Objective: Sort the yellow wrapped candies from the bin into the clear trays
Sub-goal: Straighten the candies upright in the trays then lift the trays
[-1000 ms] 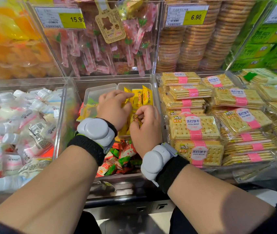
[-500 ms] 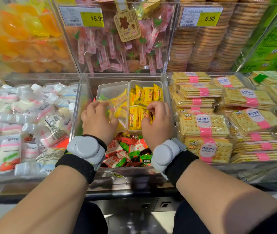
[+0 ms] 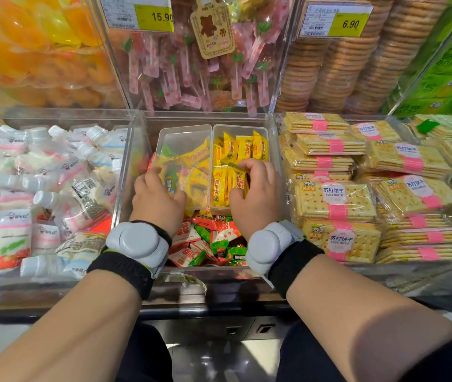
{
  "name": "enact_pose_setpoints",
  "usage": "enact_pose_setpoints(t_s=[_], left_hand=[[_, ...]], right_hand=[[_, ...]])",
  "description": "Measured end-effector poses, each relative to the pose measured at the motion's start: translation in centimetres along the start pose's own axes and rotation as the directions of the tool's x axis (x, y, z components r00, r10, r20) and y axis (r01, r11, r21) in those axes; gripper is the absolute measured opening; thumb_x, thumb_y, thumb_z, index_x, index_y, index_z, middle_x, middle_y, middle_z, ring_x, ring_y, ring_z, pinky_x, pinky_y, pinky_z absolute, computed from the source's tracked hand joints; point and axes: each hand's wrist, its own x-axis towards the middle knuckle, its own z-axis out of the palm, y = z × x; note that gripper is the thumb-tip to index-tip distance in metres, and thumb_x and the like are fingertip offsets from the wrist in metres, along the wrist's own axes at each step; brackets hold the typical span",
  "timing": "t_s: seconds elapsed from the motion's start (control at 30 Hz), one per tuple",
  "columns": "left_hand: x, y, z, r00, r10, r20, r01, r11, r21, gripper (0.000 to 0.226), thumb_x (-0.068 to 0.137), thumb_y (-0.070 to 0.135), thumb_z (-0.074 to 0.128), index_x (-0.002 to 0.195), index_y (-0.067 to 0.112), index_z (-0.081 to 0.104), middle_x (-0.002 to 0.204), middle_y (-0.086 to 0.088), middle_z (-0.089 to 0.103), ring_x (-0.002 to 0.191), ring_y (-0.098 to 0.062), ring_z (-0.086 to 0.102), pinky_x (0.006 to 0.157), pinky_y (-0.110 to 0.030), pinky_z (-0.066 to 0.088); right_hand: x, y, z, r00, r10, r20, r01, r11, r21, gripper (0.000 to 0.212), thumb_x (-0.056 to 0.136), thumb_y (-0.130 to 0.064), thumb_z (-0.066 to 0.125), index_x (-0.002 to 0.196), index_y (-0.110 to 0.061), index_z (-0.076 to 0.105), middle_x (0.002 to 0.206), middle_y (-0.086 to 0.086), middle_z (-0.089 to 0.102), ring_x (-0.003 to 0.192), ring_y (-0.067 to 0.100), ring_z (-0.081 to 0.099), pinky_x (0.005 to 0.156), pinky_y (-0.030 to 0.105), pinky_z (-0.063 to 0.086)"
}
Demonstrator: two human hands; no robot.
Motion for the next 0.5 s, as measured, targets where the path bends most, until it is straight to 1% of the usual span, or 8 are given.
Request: enact_pose_setpoints(t_s=[0.17, 0.23, 0.3, 0.33, 0.37, 0.43, 0.47, 0.5], left_hand=[[-0.2, 0.3, -0.6, 0.993, 0.06, -0.104, -0.064, 0.997, -0.037, 0.058, 0.082, 0.022, 0.055, 0.135, 0.015, 0.032, 0.137, -0.014, 0.037, 0.122, -0.037, 0.037, 0.099, -0.045, 0.031], [-0.1, 0.3, -1.0, 0.985, 0.099, -0.142, -0.113, 0.989, -0.095, 0.059, 0.081, 0.018, 0.055, 0.135, 0.015, 0.033, 0.133, -0.013, 0.039, 0.116, -0.037, 0.043, 0.101, -0.047, 0.035], [-0.2, 0.3, -1.4, 0.973, 0.13, -0.191, -0.161, 0.975, -0.156, 0.057, 0.079, 0.014, 0.054, 0.133, 0.015, 0.035, 0.129, -0.011, 0.042, 0.11, -0.033, 0.049, 0.098, -0.048, 0.039], [-0.3, 0.3, -1.6, 0.965, 0.146, -0.22, -0.186, 0.967, -0.175, 0.057, 0.078, 0.011, 0.054, 0.133, 0.015, 0.036, 0.128, -0.01, 0.043, 0.106, -0.029, 0.051, 0.097, -0.044, 0.041], [-0.4, 0.2, -1.7, 0.956, 0.157, -0.246, -0.207, 0.959, -0.191, 0.057, 0.078, 0.009, 0.054, 0.132, 0.015, 0.037, 0.126, -0.009, 0.043, 0.1, -0.022, 0.053, 0.094, -0.034, 0.041], [-0.5, 0.2, -1.9, 0.945, 0.16, -0.286, -0.236, 0.937, -0.258, 0.056, 0.077, 0.005, 0.053, 0.13, 0.016, 0.039, 0.124, -0.005, 0.042, 0.082, -0.009, 0.052, 0.08, -0.01, 0.037], [-0.5, 0.2, -1.9, 0.943, 0.141, -0.3, -0.241, 0.914, -0.326, 0.055, 0.077, 0.003, 0.052, 0.129, 0.016, 0.04, 0.123, -0.003, 0.042, 0.079, -0.005, 0.053, 0.074, -0.003, 0.036], [-0.5, 0.2, -1.9, 0.945, 0.104, -0.31, -0.232, 0.882, -0.41, 0.054, 0.078, 0.002, 0.053, 0.128, 0.016, 0.04, 0.123, -0.002, 0.043, 0.08, -0.003, 0.056, 0.071, 0.0, 0.036]], right_hand=[[0.1, 0.1, 0.0, 1.0, -0.007, -0.002, 0.007, 1.0, 0.003, 0.04, 0.07, -0.003, 0.052, 0.108, -0.015, 0.054, 0.114, 0.004, 0.051, 0.105, 0.022, 0.044, 0.088, 0.036, 0.038], [0.1, 0.2, 0.1, 1.0, -0.01, 0.005, 0.011, 1.0, -0.008, 0.041, 0.07, -0.004, 0.053, 0.109, -0.015, 0.054, 0.114, 0.004, 0.051, 0.105, 0.021, 0.044, 0.086, 0.029, 0.033], [0.1, 0.3, 0.1, 1.0, -0.012, 0.007, 0.012, 1.0, -0.022, 0.041, 0.071, -0.005, 0.053, 0.11, -0.015, 0.054, 0.115, 0.004, 0.051, 0.105, 0.019, 0.043, 0.082, 0.023, 0.028], [0.1, 0.3, 0.1, 1.0, -0.013, 0.006, 0.013, 1.0, -0.028, 0.041, 0.071, -0.005, 0.053, 0.11, -0.015, 0.054, 0.115, 0.004, 0.051, 0.105, 0.019, 0.042, 0.081, 0.022, 0.027], [0.1, 0.3, 0.1, 1.0, -0.015, 0.008, 0.015, 0.999, -0.029, 0.041, 0.071, -0.005, 0.053, 0.111, -0.015, 0.054, 0.116, 0.004, 0.051, 0.105, 0.018, 0.042, 0.081, 0.022, 0.027], [0.0, 0.2, 0.0, 1.0, -0.022, 0.016, 0.023, 0.999, -0.029, 0.041, 0.071, -0.004, 0.053, 0.111, -0.014, 0.054, 0.116, 0.004, 0.051, 0.106, 0.02, 0.043, 0.084, 0.026, 0.03], [0.0, 0.2, 0.0, 0.999, -0.027, 0.018, 0.028, 0.999, -0.032, 0.041, 0.071, -0.004, 0.053, 0.111, -0.014, 0.054, 0.115, 0.005, 0.052, 0.105, 0.02, 0.043, 0.084, 0.027, 0.031], [0.0, 0.1, -0.1, 0.999, -0.032, 0.017, 0.033, 0.999, -0.036, 0.041, 0.071, -0.004, 0.053, 0.111, -0.014, 0.054, 0.115, 0.005, 0.052, 0.105, 0.02, 0.043, 0.084, 0.027, 0.031]])
